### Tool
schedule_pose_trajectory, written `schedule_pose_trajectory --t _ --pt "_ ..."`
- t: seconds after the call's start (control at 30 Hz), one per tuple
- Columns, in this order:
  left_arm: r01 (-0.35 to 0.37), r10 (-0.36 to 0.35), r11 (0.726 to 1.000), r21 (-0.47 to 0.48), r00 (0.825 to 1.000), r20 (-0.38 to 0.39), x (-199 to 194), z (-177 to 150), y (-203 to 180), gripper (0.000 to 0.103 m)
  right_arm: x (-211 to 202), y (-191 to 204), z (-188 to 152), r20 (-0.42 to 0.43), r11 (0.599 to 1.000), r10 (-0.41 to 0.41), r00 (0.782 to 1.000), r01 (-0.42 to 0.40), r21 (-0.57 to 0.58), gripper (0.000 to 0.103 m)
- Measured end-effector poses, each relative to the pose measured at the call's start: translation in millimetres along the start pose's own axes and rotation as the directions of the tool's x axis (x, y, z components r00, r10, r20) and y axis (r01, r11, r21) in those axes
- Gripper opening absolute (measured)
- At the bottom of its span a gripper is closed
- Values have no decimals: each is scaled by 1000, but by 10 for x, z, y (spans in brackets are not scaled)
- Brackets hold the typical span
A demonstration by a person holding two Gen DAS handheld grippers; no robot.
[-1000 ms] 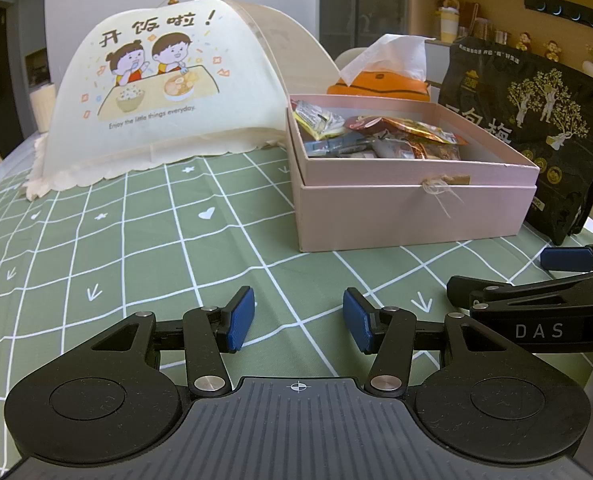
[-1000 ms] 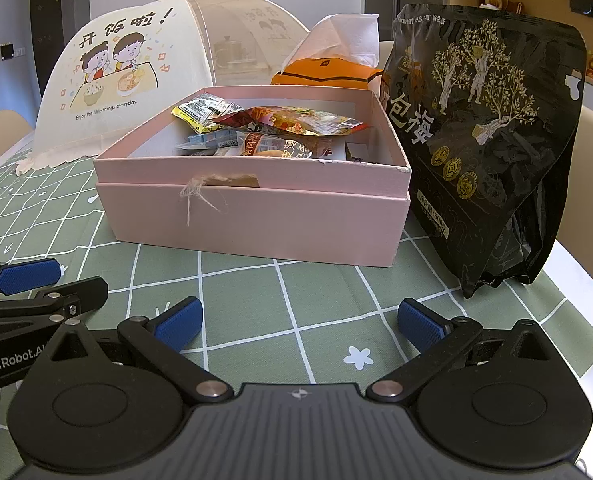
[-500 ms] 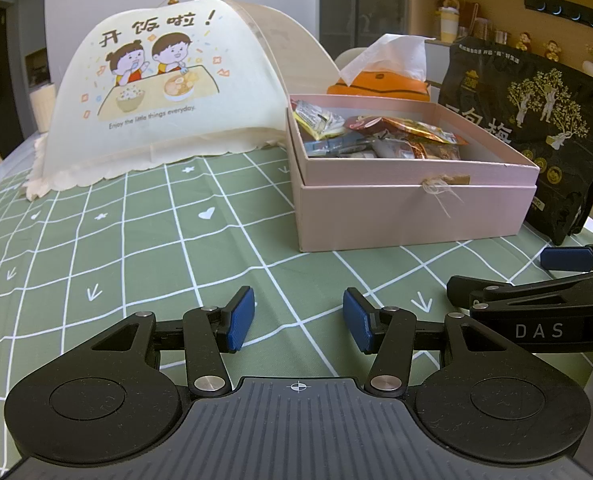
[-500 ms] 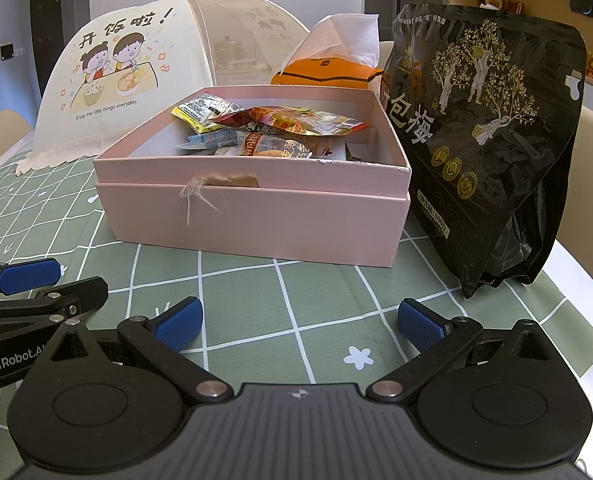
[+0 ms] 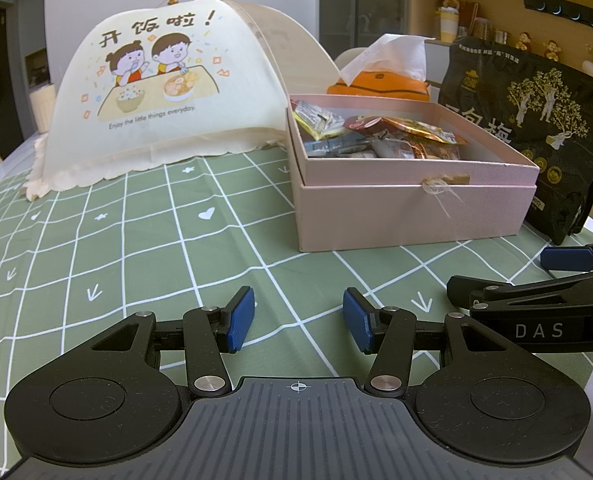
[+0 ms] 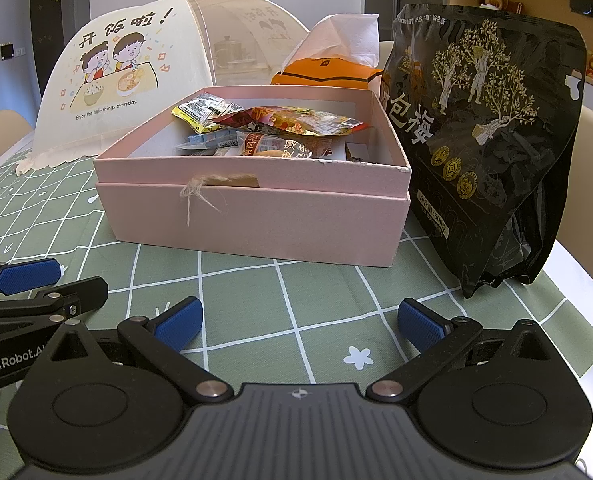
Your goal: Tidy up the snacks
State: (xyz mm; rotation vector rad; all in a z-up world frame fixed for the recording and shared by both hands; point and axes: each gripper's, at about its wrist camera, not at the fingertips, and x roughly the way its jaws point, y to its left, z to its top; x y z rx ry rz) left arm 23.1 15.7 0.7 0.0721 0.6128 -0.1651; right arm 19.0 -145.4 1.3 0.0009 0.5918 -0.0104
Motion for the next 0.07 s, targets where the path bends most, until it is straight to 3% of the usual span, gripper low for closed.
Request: schedule_pose_trajectory --t 0.07 --pt "1 -1 1000 0 1000 0 -1 -1 4 56 0 0 0 0 1000 0 1000 0 0 103"
